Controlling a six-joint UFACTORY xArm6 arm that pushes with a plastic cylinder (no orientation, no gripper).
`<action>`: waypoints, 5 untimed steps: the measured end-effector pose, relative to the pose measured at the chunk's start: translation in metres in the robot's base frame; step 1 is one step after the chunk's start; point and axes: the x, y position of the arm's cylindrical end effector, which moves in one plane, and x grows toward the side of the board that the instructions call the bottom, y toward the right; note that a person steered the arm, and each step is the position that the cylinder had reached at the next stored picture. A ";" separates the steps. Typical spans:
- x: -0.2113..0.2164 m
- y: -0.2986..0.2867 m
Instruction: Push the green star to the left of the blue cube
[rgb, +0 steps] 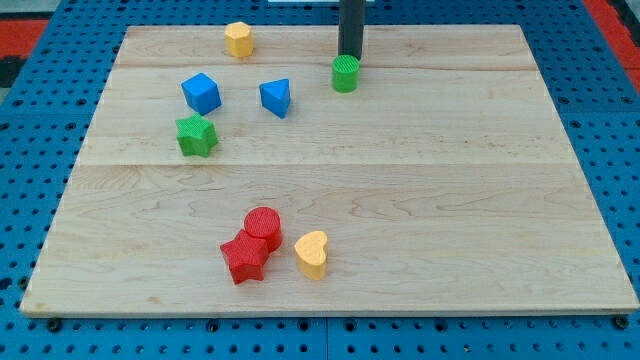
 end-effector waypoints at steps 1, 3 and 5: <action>0.025 0.000; 0.052 0.008; 0.134 0.014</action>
